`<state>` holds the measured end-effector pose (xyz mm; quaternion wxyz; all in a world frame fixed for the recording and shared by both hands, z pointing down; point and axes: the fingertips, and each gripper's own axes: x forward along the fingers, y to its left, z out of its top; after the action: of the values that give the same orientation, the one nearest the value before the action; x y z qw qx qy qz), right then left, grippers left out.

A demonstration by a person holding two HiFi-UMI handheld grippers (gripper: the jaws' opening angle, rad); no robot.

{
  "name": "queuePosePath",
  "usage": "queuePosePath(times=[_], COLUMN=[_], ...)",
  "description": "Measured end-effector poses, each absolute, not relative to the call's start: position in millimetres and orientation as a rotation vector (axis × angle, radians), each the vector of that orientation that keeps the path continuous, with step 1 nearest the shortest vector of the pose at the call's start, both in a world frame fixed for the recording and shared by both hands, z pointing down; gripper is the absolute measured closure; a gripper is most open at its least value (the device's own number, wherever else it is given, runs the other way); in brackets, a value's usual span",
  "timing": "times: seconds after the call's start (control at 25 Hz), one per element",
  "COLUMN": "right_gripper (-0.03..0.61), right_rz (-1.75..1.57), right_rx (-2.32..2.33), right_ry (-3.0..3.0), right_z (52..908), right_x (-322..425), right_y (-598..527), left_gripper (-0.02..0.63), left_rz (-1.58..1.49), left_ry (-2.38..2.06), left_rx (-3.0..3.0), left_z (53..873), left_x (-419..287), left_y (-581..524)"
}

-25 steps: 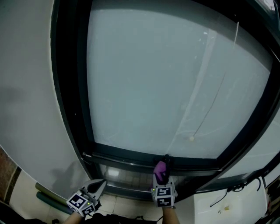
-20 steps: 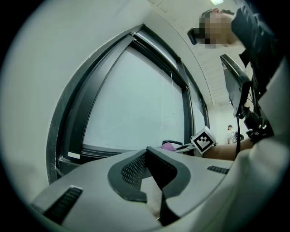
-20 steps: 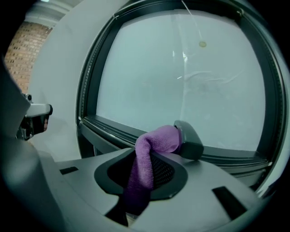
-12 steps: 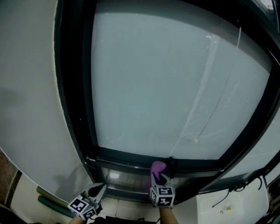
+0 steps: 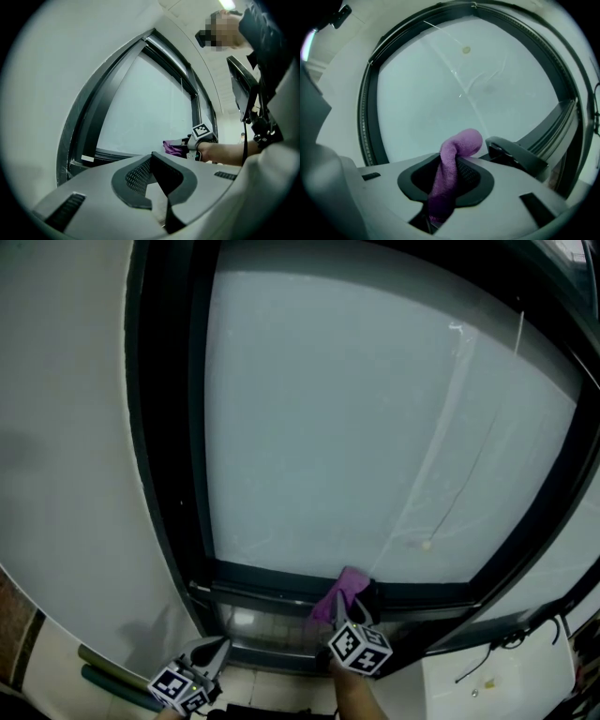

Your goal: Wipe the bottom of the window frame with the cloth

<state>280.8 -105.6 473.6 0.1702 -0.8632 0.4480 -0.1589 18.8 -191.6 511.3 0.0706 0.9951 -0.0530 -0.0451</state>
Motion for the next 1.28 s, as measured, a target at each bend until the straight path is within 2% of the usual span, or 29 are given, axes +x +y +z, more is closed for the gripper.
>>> queuePosePath(times=[0.44, 1.28], right_gripper=[0.488, 0.486], right_rz=[-0.822, -0.887], right_rx=[-1.909, -2.683], right_ry=[0.917, 1.534], right_z=[502, 520], right_x=[313, 296], right_y=[-106, -150], left_gripper=[0.609, 0.609], left_rz=[-0.162, -0.17], left_ry=[-0.131, -0.202], left_rx=[2.978, 2.979], left_z=[509, 508], left_x=[16, 11], left_y=[-199, -209])
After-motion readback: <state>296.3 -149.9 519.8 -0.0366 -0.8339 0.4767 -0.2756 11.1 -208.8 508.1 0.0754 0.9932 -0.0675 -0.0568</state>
